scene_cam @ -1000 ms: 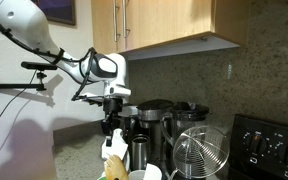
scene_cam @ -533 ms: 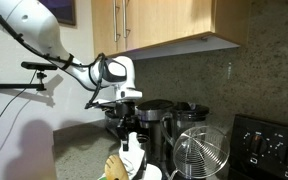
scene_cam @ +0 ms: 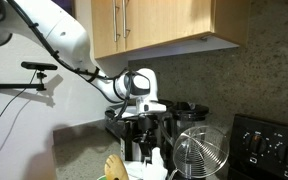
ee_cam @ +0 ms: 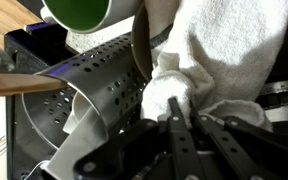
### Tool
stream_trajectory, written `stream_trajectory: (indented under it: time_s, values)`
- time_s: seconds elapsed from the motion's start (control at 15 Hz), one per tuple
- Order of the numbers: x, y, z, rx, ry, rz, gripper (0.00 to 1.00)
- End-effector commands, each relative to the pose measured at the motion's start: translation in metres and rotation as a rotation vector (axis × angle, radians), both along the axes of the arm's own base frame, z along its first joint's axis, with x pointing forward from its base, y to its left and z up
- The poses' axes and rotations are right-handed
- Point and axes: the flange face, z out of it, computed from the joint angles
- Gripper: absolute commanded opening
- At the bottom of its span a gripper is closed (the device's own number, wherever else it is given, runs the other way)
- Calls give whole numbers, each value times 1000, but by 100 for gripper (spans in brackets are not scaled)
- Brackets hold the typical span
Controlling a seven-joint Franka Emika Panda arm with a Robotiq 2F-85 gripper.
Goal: Use the white towel to wipe the white bowl
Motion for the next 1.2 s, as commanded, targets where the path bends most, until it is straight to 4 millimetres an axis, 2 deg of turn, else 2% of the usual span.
stream_trajectory:
  time_s: [0.0,0.67,0.8,1.13]
  values:
    - [15,-13,-7,-25,87,-23,3]
    - [1,-19,-17,-20,401,-9,3]
    - [1,-15,-18,6,403,3,3]
    - [2,-5,-37,86,364,12,3]
